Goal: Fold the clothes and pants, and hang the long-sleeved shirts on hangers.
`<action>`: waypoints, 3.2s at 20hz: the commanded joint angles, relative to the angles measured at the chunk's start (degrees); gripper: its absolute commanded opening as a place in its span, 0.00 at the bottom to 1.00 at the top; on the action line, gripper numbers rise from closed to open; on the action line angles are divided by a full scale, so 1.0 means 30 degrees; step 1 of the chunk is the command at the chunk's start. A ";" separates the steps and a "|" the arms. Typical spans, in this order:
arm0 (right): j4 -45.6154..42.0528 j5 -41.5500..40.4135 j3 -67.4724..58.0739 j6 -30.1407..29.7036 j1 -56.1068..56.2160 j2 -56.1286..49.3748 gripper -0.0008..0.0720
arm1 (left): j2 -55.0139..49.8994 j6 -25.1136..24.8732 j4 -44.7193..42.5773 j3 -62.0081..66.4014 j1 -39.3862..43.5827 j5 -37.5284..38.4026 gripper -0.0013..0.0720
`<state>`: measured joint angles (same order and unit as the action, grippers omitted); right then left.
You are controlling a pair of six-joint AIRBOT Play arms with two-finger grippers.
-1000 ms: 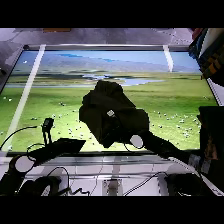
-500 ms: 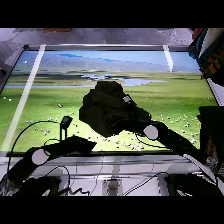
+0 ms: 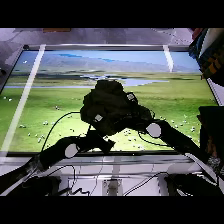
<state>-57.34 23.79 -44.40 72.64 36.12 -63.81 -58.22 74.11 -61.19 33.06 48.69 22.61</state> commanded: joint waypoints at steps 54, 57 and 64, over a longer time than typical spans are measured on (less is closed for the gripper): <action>0.4313 -0.0729 -0.0022 0.1472 -0.0597 -0.0109 0.05 | -0.1872 0.6084 -0.5333 0.2310 0.0780 0.0495 0.99; 0.4809 -0.1005 -0.0022 0.1479 -0.0597 -0.0299 0.05 | -0.2113 0.6295 -0.4422 0.2317 0.1020 -0.1348 0.99; 0.5151 -0.0918 -0.0022 0.1479 -0.0597 -0.0328 0.05 | -0.4816 0.6528 -0.4575 0.2346 0.1115 -0.4291 0.84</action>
<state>-42.44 20.97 -44.42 77.08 34.30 -64.77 -69.17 93.47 -75.18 40.01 51.92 12.78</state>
